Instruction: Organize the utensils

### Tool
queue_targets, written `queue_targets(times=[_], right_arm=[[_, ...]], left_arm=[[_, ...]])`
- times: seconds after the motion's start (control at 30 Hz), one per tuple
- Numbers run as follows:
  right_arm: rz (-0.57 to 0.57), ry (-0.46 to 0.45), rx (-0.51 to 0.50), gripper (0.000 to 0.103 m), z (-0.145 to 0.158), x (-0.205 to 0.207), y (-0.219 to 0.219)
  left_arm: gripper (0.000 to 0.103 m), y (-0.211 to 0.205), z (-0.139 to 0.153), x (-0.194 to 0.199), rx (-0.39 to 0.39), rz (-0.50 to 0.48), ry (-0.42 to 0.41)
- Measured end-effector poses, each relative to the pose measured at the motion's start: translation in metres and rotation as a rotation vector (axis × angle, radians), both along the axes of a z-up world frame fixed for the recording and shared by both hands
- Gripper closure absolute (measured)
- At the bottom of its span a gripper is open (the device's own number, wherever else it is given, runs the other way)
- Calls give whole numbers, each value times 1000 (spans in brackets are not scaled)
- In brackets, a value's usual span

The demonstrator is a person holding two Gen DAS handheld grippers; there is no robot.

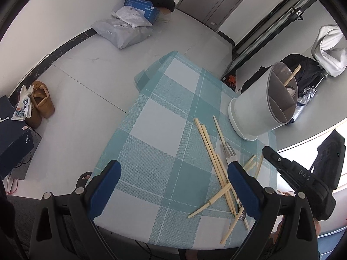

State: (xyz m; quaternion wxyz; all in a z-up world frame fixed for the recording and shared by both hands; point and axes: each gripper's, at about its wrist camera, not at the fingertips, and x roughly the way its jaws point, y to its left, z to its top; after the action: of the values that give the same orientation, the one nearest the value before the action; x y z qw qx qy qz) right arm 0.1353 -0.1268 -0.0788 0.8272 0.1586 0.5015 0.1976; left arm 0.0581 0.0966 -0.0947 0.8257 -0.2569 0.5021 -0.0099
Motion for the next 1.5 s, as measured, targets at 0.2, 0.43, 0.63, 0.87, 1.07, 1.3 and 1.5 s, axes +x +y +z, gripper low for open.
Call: queue_targets(times=[0.2,0.43,0.63,0.87,1.07,1.3,1.5], right_arm=[[14,-93,56,99,29,-10,-18],[-23,-155,120,99,45,-20,-55],[-44,-164,167,99,38,-20,-71],[-27,-167,150,99,36,-15,-72],[19,-171,183,99,40,-12,-67],[-9,-178,239,99,43,-14,-80],[-32,-171,230,99,41,-16,-87]], left_arm=[[6,-29,-4,6,-21,-74,9],[6,-85,-1,22,-19,-264,-14],[6,-98,-8,41,-21,-254,25],[18,-108,-9,71,76,-287,82],[35,-123,-27,91,110,-376,183],[45,-136,-34,90,175,-409,251],[68,-142,-36,88,213,-408,291]])
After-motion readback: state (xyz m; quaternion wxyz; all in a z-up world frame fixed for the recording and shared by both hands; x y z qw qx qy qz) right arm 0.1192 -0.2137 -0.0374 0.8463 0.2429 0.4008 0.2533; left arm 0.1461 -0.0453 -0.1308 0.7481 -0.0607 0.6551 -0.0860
